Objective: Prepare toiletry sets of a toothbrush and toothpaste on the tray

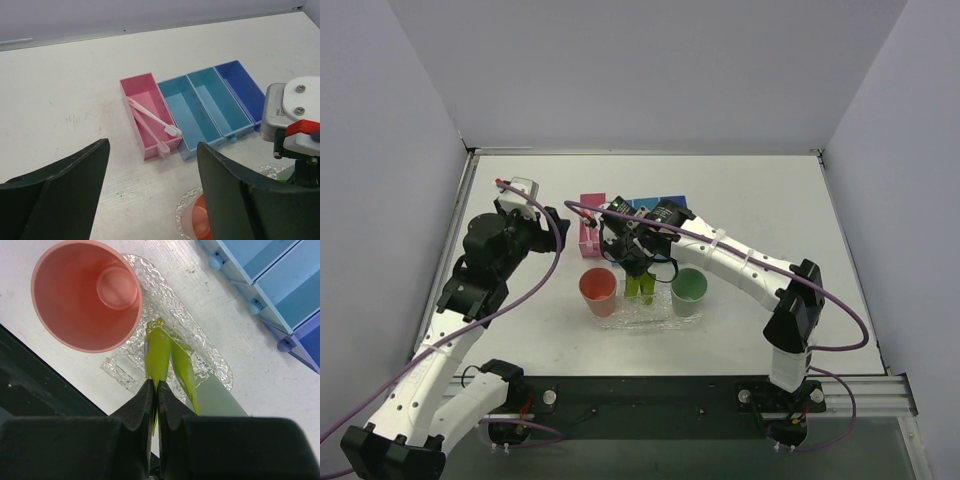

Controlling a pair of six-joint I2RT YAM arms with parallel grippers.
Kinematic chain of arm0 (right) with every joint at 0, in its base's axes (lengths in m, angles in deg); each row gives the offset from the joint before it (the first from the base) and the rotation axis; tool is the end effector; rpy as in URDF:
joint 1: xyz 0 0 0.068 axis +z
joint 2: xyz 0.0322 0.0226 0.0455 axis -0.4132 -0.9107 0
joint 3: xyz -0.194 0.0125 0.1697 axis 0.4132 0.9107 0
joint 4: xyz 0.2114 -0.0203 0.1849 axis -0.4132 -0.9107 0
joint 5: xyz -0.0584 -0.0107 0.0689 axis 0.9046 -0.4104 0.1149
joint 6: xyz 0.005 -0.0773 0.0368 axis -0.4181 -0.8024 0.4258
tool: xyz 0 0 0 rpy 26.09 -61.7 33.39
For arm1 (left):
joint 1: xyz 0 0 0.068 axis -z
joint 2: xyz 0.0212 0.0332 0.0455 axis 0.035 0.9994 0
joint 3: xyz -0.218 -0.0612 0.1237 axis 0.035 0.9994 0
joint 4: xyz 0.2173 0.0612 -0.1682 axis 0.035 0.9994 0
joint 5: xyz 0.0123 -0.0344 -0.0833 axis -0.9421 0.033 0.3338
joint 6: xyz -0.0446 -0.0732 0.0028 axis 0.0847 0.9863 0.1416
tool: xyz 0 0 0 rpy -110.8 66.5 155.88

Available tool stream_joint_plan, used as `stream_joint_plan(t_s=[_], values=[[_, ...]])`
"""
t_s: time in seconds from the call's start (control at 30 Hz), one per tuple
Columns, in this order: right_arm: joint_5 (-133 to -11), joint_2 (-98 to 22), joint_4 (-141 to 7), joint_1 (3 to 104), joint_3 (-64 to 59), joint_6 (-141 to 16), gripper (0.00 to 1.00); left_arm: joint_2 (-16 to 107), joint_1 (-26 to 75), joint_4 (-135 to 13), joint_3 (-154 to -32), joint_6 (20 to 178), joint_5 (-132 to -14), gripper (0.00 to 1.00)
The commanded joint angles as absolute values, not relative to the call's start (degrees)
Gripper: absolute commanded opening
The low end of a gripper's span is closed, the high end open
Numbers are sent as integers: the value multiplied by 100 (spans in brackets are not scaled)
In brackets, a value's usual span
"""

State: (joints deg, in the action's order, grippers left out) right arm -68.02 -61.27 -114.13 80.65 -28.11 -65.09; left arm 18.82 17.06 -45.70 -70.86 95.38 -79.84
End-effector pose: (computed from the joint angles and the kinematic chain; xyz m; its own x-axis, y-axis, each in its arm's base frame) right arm 0.2437 0.3729 0.2838 -0.4924 -0.6023 -0.6283 -0.8163 0.5700 0.0933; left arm 0.2517 -0.0891 0.3358 -0.2385 -0.0610 -0.9692 0.3218 0.9367 -0.1381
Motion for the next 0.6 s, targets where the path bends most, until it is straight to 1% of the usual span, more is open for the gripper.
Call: stream_joint_plan(t_s=[0.0, 0.23, 0.57], values=[[-6734, -6174, -11422, 8083, -2901, -6499, 0, 1720, 1689, -4663, -7083, 9514, -8329, 81], [-6725, -6245, -11352, 8083, -2769, -6472, 1, 1658, 1680, -4672, -7083, 9523, -8461, 80], [-6778, -6306, -11185, 8083, -2611, -6428, 4, 1632, 1671, -4663, -7083, 9532, -8470, 80]])
